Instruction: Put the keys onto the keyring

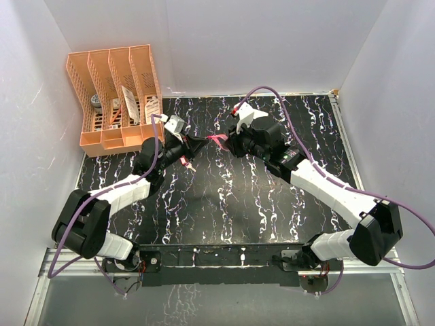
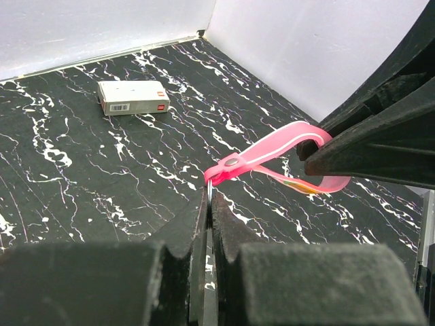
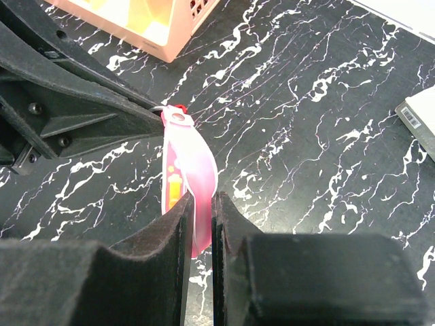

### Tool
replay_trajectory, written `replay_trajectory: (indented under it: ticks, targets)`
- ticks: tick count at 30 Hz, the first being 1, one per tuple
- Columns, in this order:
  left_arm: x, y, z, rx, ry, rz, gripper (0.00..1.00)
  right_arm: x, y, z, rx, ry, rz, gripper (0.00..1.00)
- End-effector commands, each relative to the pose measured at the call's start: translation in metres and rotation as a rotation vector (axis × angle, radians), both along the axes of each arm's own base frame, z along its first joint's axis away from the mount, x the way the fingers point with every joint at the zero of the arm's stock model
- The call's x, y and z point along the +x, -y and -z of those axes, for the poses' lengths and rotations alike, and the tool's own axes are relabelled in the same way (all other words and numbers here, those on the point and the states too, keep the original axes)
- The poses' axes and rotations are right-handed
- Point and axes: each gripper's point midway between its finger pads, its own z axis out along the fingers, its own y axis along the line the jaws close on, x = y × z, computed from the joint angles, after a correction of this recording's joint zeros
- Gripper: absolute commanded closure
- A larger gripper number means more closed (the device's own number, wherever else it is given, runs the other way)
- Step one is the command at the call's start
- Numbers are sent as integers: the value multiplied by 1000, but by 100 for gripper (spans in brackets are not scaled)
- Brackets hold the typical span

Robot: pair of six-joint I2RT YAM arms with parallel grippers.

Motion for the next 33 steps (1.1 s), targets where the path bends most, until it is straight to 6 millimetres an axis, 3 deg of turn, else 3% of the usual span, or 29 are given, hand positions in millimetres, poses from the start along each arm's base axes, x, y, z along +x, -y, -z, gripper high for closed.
replay_trajectory:
  ticks: [1,9,11,20,33]
  targets:
    - [-5,-1,-22,-35,75,2,100,11,1,-11,28,35,45,87]
    - [-9,-3,-32,-73,138,0,100,21,-5,7,32,-31,79,86]
    - [-13,-7,-43,-85,188,-11,100,22,-7,6,49,-49,87,86]
    - [-13,-18,-50,-75,304,-66,100,25,-4,2,116,-117,146,86]
    - [-23,-9,-51,-87,480,5,100,24,-9,-8,169,-141,109,86]
